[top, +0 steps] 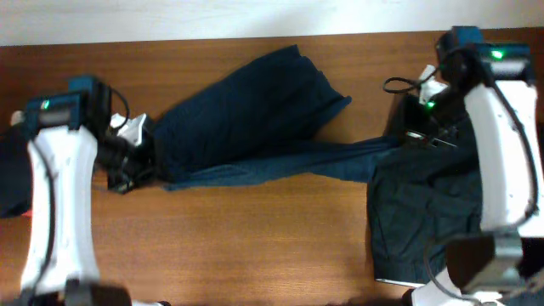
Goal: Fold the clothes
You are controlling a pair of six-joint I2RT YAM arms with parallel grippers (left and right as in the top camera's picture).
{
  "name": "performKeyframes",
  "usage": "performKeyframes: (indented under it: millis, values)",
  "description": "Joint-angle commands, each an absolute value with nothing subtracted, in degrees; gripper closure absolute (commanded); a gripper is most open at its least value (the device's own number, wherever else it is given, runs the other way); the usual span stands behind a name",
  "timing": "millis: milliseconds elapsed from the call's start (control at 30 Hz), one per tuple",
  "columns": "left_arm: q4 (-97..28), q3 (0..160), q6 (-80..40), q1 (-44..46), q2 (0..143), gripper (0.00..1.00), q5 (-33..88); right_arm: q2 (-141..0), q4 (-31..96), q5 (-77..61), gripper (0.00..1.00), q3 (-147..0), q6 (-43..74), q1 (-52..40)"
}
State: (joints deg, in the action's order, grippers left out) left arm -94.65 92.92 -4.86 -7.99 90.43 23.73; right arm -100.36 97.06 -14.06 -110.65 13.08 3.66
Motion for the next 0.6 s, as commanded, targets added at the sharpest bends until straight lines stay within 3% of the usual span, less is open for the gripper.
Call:
performKeyframes:
  millis: [0, 333, 567]
  values:
    - [-95.04, 90.74, -3.38, -10.20, 82.70, 0.99, 13.61, -94.45, 97.34, -2.28, 0.96, -110.78, 12.40, 8.14]
    - [-96.23, 90.56, -5.06, -13.30, 79.26, 0.99, 11.88, -87.31, 97.19, -2.31, 0.95, -110.78, 12.45, 8.16]
    - [-85.25, 84.16, -12.93, -13.58, 79.26, 0.99, 15.88, -93.12, 84.68, -4.05, 0.95, -110.78, 9.78, 3.90]
